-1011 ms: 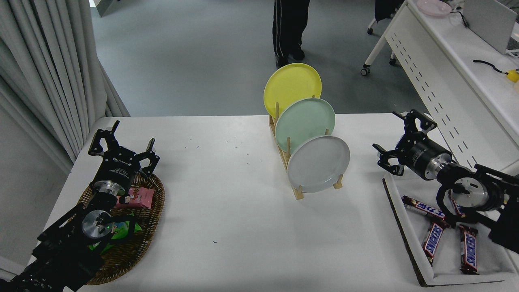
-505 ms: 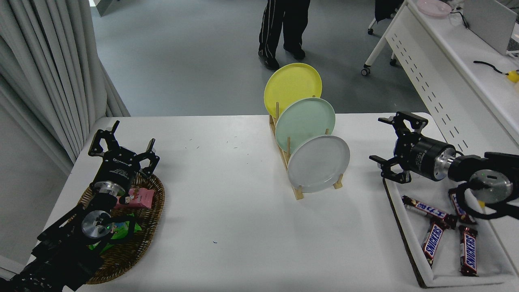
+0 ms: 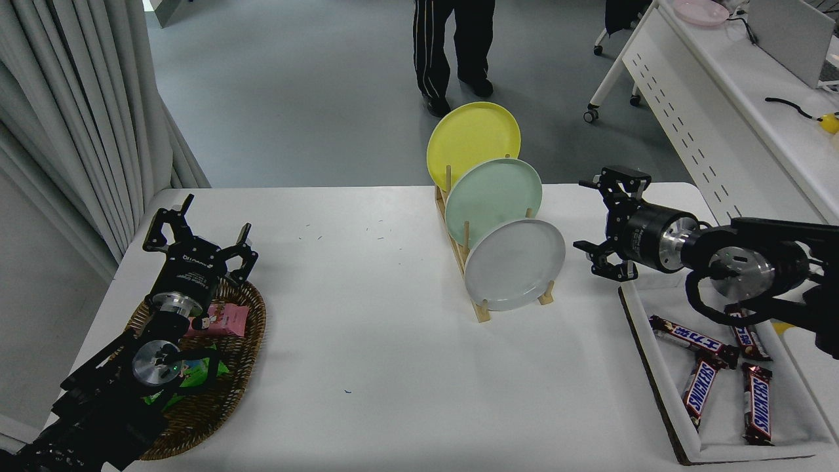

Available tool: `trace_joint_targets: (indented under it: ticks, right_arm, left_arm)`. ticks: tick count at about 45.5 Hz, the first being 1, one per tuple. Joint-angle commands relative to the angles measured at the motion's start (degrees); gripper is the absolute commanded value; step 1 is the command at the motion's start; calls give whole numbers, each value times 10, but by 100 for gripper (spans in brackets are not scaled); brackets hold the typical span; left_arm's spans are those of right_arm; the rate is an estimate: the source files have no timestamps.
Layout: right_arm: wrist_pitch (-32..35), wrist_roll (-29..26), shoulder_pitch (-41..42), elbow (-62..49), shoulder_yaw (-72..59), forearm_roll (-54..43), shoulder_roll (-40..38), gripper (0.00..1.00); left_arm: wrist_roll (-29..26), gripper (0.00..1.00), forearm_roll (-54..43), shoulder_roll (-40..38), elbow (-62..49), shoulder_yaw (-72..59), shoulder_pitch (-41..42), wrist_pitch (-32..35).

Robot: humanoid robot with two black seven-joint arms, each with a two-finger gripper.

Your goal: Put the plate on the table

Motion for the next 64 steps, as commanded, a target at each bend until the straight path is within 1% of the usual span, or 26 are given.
trace_joint_targets:
  ticks: [1,7,16,21,33,42,45,53,64]
  right_arm:
    - [-50,-50,-3,0,20,-18,34,100]
    - [-93,-51,-3,-2,27,-30,53,100]
    - [-99,-51,-9,-6,51,-34,80,100]
    - [-103,-51,-8,-20,54,-55,99,100]
    - [-95,-51,-17,-89,61,-63,141,100]
    - [-87,-51,-18,-115,61,-65,156,100]
    - [-77,-51,-17,-117,61,-65,158,100]
    - [-26,-52,-17,-124,58,-65,158,100]
    - [-19,-53,-17,-136,54,-73,153,100]
  left_arm:
    - [0,100,0,0,0,0,0,0]
    - [0,100,0,0,0,0,0,0]
    - [0,100,0,0,0,0,0,0]
    - [0,100,0,0,0,0,0,0]
    - [0,100,0,0,0,0,0,0]
    - [0,100,0,0,0,0,0,0]
    - [0,100,0,0,0,0,0,0]
    - [0,100,0,0,0,0,0,0]
    - [0,100,0,0,0,0,0,0]
